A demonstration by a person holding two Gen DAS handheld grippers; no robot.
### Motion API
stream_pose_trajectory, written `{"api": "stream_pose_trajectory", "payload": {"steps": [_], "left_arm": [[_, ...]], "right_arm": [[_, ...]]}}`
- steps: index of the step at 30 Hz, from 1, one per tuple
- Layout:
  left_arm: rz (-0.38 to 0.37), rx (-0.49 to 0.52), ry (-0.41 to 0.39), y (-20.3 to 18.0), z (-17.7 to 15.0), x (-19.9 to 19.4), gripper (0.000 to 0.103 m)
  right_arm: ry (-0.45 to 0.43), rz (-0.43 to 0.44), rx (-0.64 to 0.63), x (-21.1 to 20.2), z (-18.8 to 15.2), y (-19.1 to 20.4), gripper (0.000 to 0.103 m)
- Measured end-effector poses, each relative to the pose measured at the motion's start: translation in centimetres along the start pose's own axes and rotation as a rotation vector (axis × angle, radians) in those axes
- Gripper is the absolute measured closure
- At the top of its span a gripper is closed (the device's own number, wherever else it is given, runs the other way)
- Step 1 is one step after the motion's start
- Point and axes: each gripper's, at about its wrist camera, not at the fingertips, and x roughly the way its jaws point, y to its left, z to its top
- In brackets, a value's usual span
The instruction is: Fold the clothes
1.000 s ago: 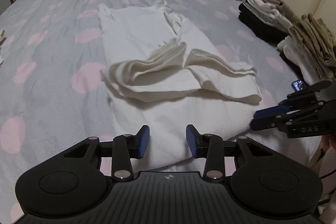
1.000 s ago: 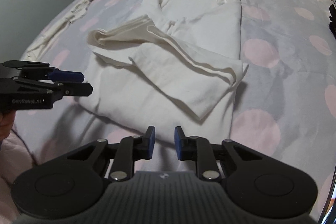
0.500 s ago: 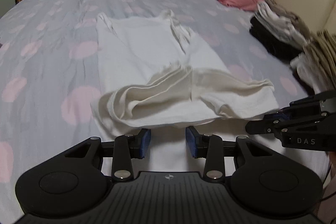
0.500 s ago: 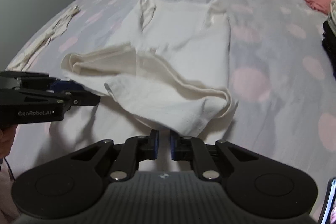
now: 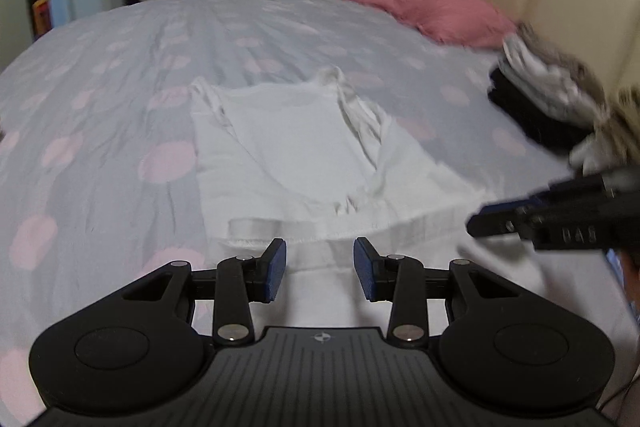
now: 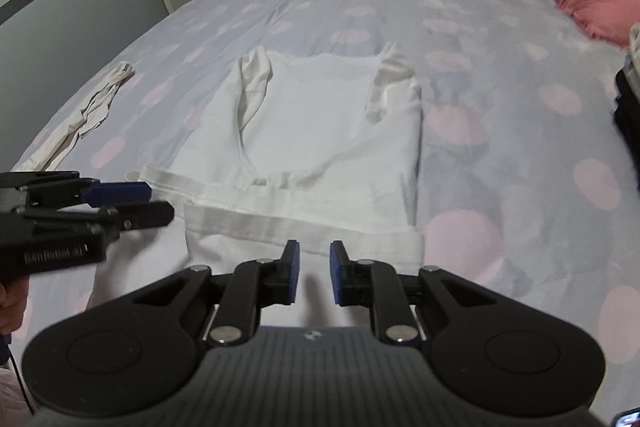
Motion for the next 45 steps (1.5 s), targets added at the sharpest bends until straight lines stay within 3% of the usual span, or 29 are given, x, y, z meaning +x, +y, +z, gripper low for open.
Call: {"api": "stream_pose_trajectory", "payload": {"steps": [4,9,17,20,21,24,30,35,45], "left_arm": [[0.017,0.010,0.039,0.6,-0.8,1.9,0.069],[0.005,-0.021,0.054,2.0,-1.5,3.4,0.083],[-0.002,-0.074,0.050,2.8,-0.9,3.8,0.088],[0.023,-0.003,0.035,1.7,-0.9,2.7,0.077],[0.030,0.030,0.022,1.1,-1.0,2.2,0.073],[0.050,0.114,-0.028,-0.1,-1.3,0.3,0.062],[0.032,0.236,-0.072,-2.0,-2.9,-3.6,0.061],[0.057,0.373,-0.055,-4.6,-5.7,-6.1,0.059],[0.083,0.628,0.009,-8.6,-11.9,-7.5,0.056]], "right_arm": [[0.036,-0.002,0.023,2.3,-0.1,-0.4,0.080],[0.057,0.005,0.044,4.6,0.1,-1.1,0.084],[0.026,0.009,0.054,5.5,0.6,-1.4,0.087],[0.011,0.016,0.045,4.5,0.5,-1.0,0.074],[0.003,0.019,0.038,4.0,0.4,-0.9,0.066],[-0.031,0.037,-0.003,2.0,0.2,-0.4,0.063],[-0.053,0.102,-0.130,-2.4,-2.1,1.0,0.059],[-0.003,0.105,-0.255,-4.3,-5.5,2.7,0.059],[0.048,0.039,-0.597,-6.2,-12.4,6.0,0.058]]}}
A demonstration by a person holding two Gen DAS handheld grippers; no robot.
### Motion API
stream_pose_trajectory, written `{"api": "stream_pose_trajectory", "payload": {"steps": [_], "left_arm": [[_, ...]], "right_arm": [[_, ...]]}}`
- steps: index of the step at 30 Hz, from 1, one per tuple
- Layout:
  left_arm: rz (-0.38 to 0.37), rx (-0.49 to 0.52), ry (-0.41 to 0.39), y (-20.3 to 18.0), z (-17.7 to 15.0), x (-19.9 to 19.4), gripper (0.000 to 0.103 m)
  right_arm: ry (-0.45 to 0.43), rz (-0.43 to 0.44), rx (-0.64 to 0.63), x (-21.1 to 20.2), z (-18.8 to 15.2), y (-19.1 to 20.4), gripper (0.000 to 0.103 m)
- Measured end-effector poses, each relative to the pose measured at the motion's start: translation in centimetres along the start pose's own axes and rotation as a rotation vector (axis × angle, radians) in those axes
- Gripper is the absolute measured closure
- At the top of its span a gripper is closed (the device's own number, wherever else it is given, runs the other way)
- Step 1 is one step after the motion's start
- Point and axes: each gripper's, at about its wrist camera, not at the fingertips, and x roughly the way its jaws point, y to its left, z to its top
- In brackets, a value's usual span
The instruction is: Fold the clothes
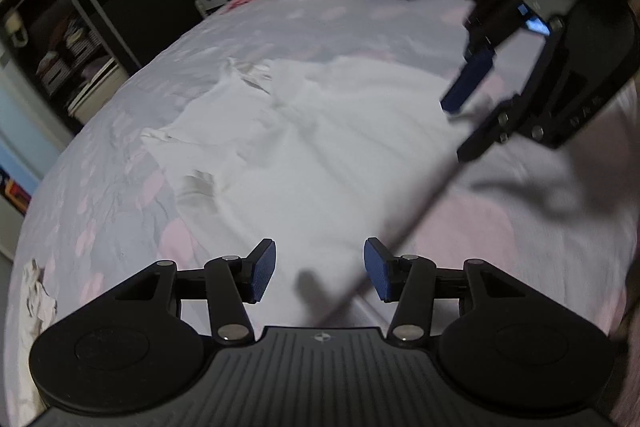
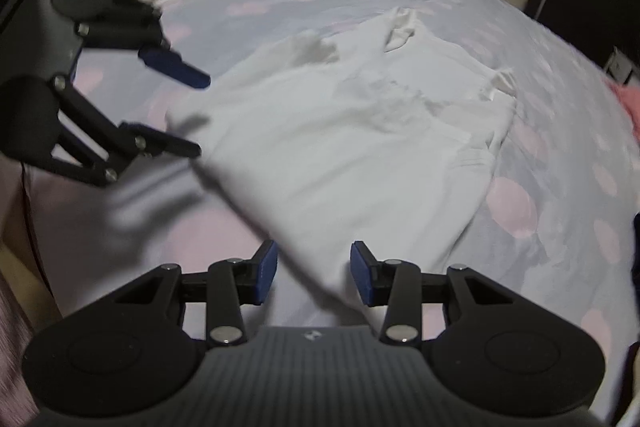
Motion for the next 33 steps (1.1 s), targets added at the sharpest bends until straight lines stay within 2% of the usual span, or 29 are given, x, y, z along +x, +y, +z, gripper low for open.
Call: {"api": "stream_pose_trajectory", "payload": {"steps": [5,9,14,17,19,21,26,30,33], "left_arm": [[0.047,0.097,0.051,-1.4,-1.5,1.3,0.056],[0.082,0.164,0.053,-1.9,-2.6,2.3,0.055],[0.149,0.189,0.059,-1.3,-3.0,3.2,0.054],[0.163,0.195,0.069,-0.8,-2.9,3.9,0.054],[0.168,0.223,0.074,-1.0,-2.7,4.1,0.061],[0.156,0.238,0.081,-1.0,-2.5,4.1,0.072],[0.098,0.215,0.091,0.3,-1.6,2.8,0.084],[0.099,0.208,0.101,0.8,-0.8,1.2,0.087],[0.088,0.216,0.112,0.6,-0.3,-0.3,0.087]], "right_arm": [[0.016,-0.060,-0.111,0.8,-0.9,0.8,0.056],[0.035,-0.127,-0.245,1.6,-1.4,1.9,0.055],[0.057,-0.248,-0.415,3.0,-2.3,2.5,0.059],[0.050,-0.255,-0.429,3.1,-2.5,2.4,0.062],[0.051,-0.261,-0.433,3.0,-2.3,2.4,0.070],[0.054,-0.256,-0.415,2.6,-2.0,2.2,0.073],[0.042,-0.251,-0.354,0.9,-0.7,1.5,0.080],[0.036,-0.241,-0.352,-0.8,0.1,1.3,0.082],[0.063,-0.207,-0.331,-2.4,0.4,1.5,0.082]]}}
